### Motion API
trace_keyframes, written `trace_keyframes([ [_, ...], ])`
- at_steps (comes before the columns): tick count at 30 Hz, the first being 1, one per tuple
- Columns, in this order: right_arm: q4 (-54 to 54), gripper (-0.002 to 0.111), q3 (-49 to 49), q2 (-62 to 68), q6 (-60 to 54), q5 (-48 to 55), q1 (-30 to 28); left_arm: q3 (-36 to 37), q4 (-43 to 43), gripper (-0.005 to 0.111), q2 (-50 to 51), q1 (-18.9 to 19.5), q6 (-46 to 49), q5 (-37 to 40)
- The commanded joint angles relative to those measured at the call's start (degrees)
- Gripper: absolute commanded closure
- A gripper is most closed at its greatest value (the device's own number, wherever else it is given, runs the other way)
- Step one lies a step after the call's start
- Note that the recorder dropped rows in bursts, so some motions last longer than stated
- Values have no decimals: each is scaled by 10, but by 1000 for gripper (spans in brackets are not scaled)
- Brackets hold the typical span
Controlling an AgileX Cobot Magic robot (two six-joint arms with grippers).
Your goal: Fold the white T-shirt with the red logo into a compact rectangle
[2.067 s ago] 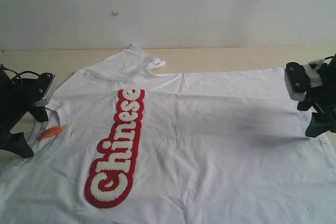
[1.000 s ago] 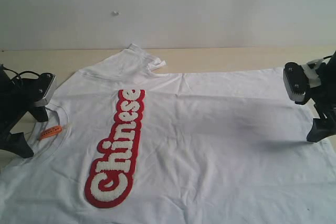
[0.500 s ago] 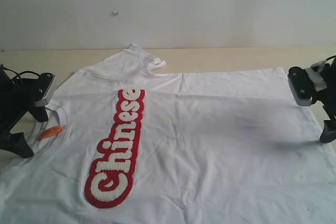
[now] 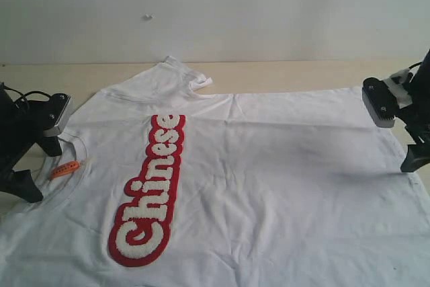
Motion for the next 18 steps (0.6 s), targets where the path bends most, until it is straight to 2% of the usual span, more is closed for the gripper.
trace_keyframes([
  [1,-10,3,-7,6,9,20,0,8,-2,12,11,0,0,-5],
  [18,-11,3,-7,26,18,17,0,8,-2,12,11,0,0,-5],
])
